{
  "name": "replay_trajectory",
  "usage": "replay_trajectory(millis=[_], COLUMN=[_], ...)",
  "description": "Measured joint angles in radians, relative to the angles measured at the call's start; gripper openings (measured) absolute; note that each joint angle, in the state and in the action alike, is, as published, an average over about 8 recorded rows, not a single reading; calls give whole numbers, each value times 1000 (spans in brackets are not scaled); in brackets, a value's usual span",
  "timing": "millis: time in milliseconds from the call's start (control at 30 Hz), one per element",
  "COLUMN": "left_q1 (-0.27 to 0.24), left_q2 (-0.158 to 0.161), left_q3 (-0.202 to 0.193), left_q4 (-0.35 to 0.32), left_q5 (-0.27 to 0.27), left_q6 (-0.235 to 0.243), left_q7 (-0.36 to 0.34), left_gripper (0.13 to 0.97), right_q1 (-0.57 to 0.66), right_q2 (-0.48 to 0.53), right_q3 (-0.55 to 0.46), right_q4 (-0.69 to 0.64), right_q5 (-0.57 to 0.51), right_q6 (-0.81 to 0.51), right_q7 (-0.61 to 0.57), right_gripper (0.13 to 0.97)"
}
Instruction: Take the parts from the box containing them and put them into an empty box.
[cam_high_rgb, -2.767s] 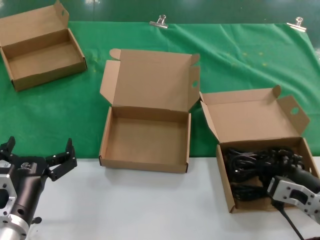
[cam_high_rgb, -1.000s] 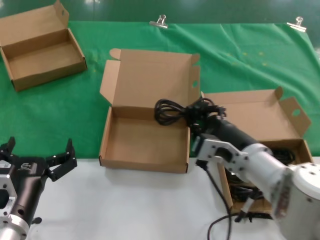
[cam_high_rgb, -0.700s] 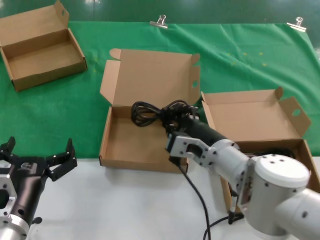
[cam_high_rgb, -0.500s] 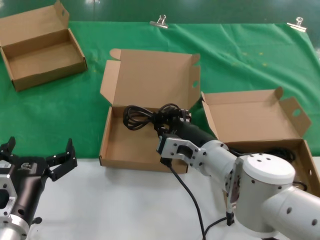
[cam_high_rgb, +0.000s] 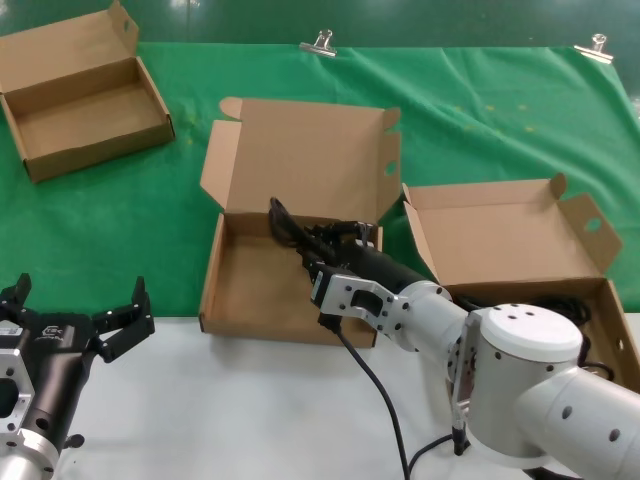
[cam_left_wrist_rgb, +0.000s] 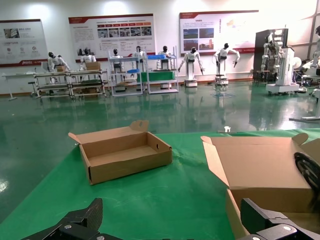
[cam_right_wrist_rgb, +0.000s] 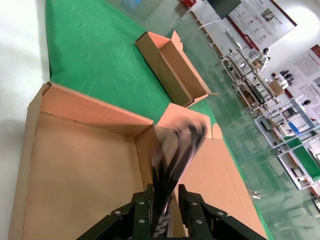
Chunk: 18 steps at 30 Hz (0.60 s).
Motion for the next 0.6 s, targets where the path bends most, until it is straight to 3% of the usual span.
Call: replay_trajectory(millis=[367, 600], left_q1=[0, 0], left_q2=[0, 0], left_q3=[0, 0], left_q4=[0, 0], left_q5=[0, 0], left_q6=[0, 0], left_q7=[0, 0], left_gripper=[966, 966], right_q1=[-12, -40], right_q2=[50, 170], right_q3=[0, 0], right_q4=[68, 234], right_q5=[0, 0], right_q6=[5, 48], right_q7=[26, 95], right_gripper=[348, 472])
